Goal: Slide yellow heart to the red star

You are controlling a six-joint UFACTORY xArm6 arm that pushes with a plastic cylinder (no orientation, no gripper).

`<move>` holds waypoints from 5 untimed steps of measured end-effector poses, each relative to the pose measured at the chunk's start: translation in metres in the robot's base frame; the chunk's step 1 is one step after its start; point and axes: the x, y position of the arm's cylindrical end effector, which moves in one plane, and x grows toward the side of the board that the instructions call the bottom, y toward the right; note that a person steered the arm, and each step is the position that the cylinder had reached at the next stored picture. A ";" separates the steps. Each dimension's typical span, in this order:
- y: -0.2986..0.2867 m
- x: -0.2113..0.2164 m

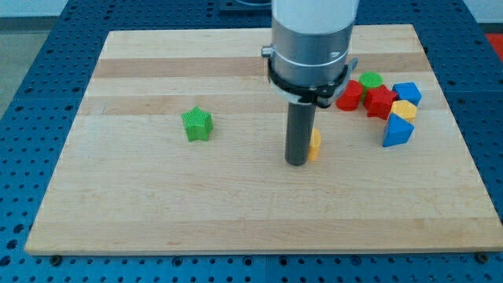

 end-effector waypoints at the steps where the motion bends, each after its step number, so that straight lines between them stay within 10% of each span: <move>1: 0.011 -0.021; 5: 0.035 -0.059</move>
